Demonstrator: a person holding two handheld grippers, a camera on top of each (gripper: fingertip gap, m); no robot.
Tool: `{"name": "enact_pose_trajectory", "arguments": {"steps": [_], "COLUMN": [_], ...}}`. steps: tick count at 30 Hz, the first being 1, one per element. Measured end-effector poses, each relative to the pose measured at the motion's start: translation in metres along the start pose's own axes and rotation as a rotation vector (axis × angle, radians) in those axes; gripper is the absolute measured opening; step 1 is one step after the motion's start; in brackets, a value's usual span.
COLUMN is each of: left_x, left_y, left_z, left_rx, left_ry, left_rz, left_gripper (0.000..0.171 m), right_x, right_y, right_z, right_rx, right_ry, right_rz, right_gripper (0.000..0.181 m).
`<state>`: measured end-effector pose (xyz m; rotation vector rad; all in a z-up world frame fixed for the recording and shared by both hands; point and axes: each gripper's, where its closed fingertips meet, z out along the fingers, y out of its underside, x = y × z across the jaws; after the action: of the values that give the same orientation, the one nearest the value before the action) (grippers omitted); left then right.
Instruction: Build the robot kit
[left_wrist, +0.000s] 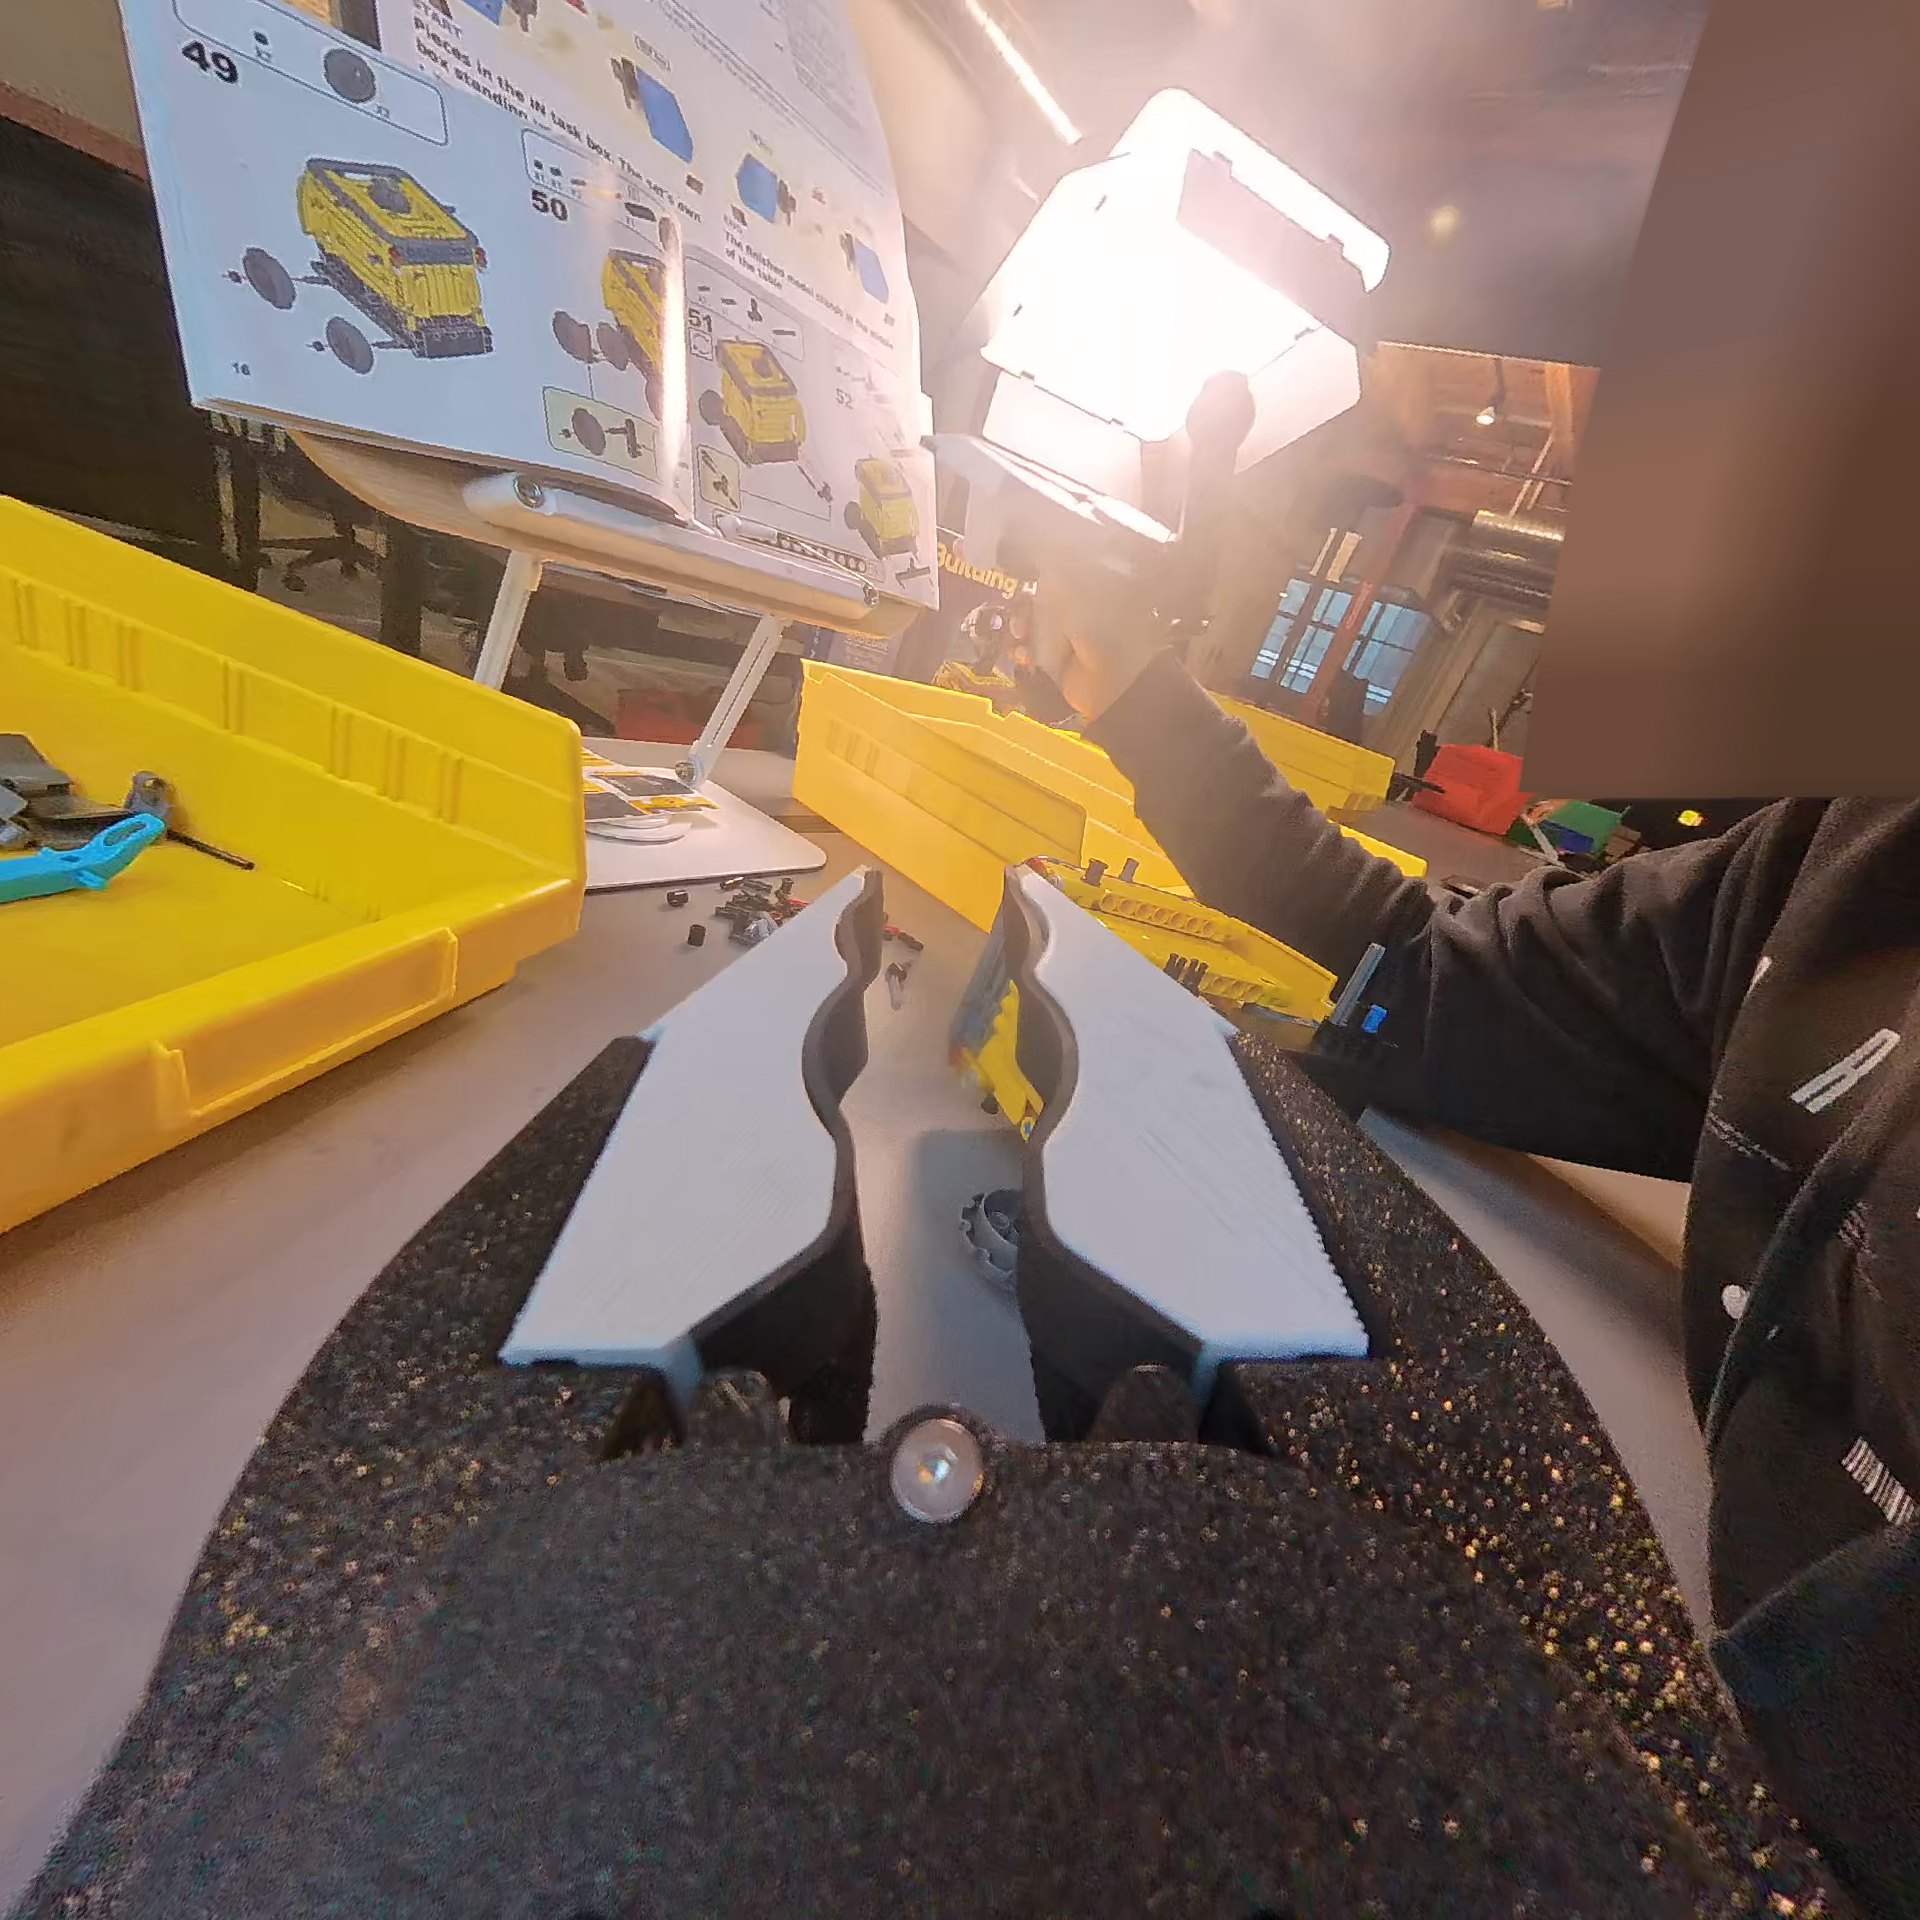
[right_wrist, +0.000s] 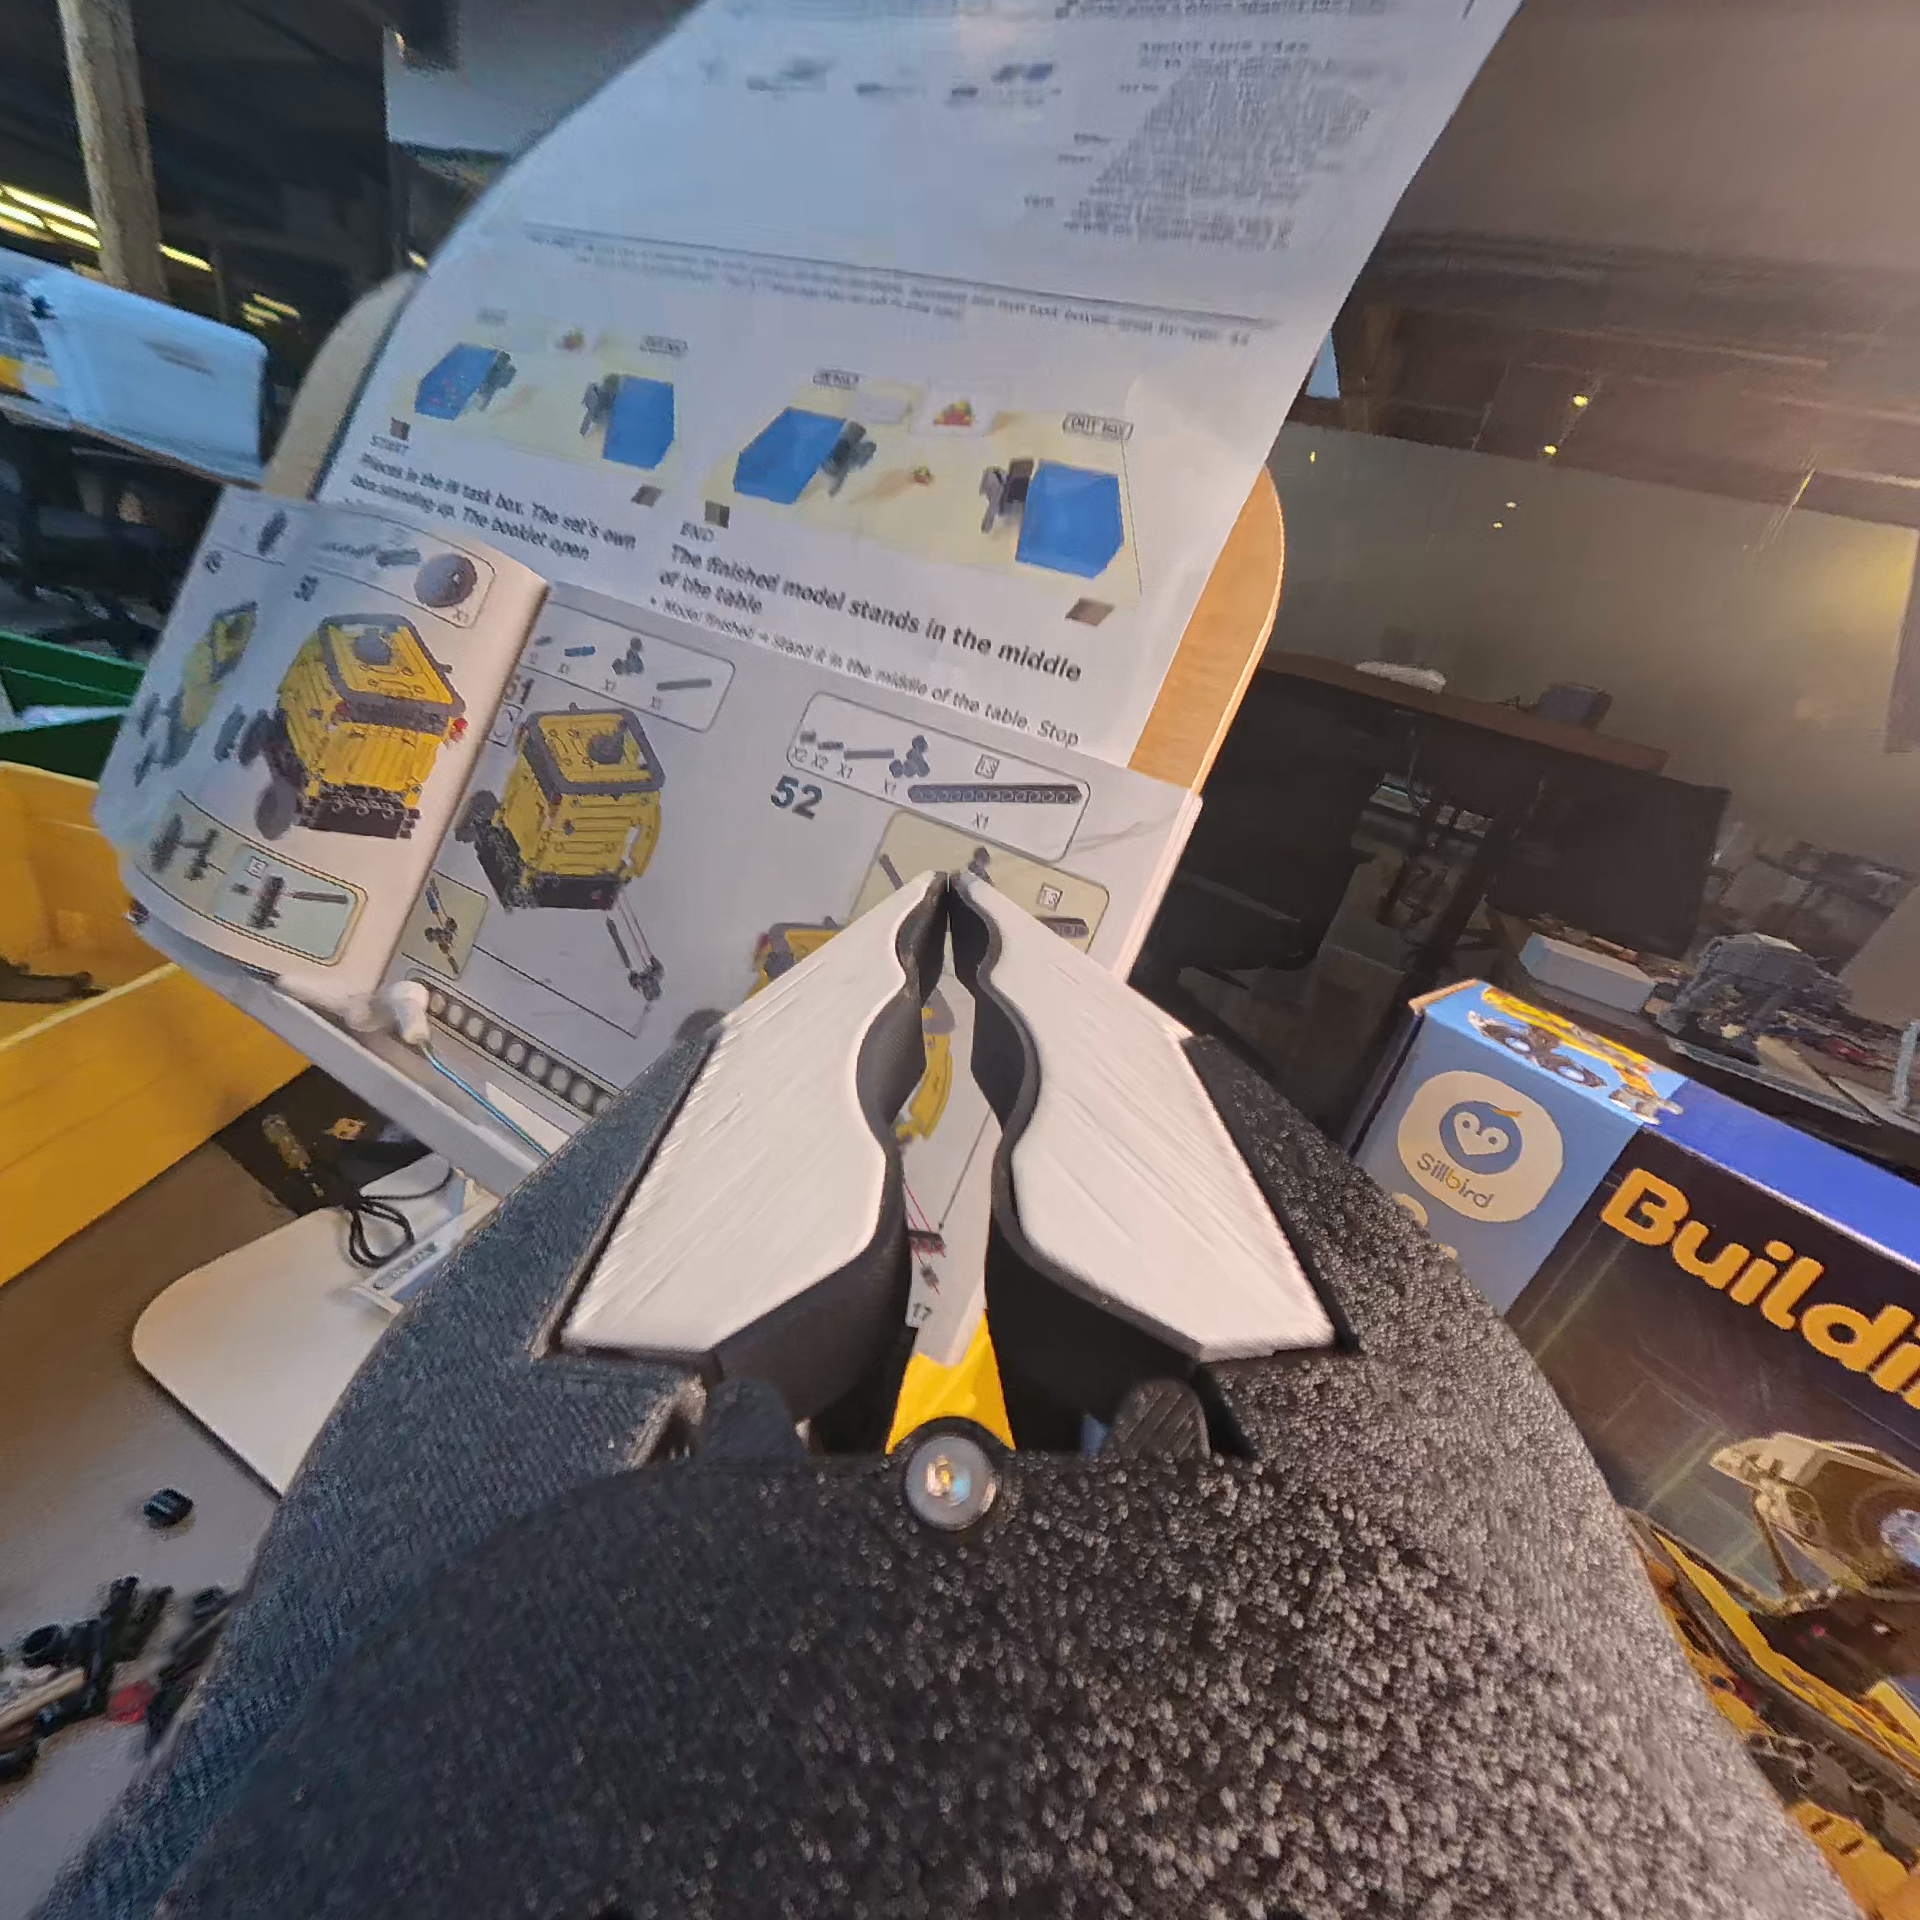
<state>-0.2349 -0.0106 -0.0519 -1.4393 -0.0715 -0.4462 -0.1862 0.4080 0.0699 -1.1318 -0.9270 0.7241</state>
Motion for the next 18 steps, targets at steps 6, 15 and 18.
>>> {"name": "enact_pose_trajectory", "arguments": {"steps": [6, 15, 18], "left_x": [0.009, 0.059, 0.096], "left_y": [0.001, 0.028, 0.046], "left_z": [0.001, 0.01, 0.007], "left_rx": [-0.01, -0.161, -0.248], "left_ry": [0.012, 0.176, 0.342], "left_rz": [0.057, 0.304, 0.349], "left_gripper": [0.02, 0.022, 0.022], "right_x": [-0.042, -0.17, -0.218], "right_y": [-0.084, -0.136, -0.102], "right_z": [-0.054, -0.186, -0.231], "right_rx": [0.194, 0.18, 0.037], "right_ry": [-0.133, -0.522, -0.636], "right_rz": [0.091, -0.089, -0.158], "right_gripper": [0.0, 0.0, 0.001]}}
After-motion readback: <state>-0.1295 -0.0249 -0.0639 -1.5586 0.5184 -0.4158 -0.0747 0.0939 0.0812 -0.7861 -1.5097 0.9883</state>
